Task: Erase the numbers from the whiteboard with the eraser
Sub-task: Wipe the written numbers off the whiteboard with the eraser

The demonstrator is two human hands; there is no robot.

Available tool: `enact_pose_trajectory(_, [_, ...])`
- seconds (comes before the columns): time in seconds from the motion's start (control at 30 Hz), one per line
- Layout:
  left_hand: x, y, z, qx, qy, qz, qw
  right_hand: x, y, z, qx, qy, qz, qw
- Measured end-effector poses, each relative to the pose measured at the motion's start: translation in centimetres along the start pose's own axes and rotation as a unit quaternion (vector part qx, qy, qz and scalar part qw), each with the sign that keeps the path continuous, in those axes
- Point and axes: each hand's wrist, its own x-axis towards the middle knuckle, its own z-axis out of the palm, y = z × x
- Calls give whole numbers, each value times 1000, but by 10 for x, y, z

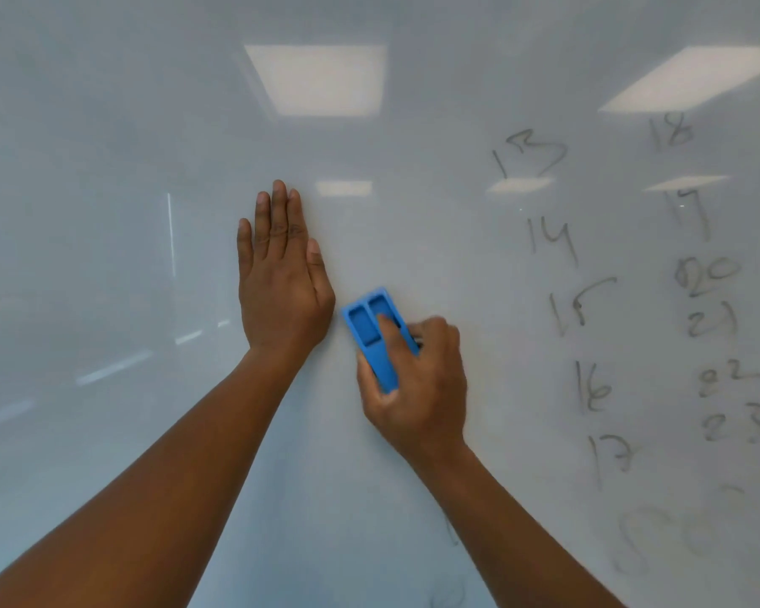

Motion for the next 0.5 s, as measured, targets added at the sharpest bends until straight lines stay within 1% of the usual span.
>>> enact_pose_trajectory(0.07, [-1, -1, 0, 1, 3, -1, 1000, -19, 17, -8, -12, 16, 27, 999])
enact_pose_trajectory(0.13, [-2, 0, 1, 0, 2, -6, 1000, -19, 36, -18, -32, 41, 64, 997])
enact_pose_trajectory(0.23, [-7, 3, 5, 4, 4, -21, 1000, 11, 53, -27, -27, 80, 119, 989])
enact_pose_trajectory(0.3, [-16, 7, 7, 7, 5, -27, 1000, 29, 51, -26, -14, 95, 131, 987])
enact_pose_trajectory(0.33, [-22, 9, 8, 8, 4, -25, 1000, 32, 46, -23, -9, 92, 128, 987])
enact_pose_trajectory(0.4, [-36, 14, 11, 9, -2, -16, 1000, 21, 32, -17, -12, 64, 93, 994])
enact_pose_trajectory(0.47, [-50, 16, 11, 7, -7, -8, 1000, -10, 21, -13, -16, 29, 51, 998])
enact_pose_trajectory(0.5, [-57, 16, 11, 5, -11, -5, 1000, -28, 19, -13, -17, 17, 44, 999])
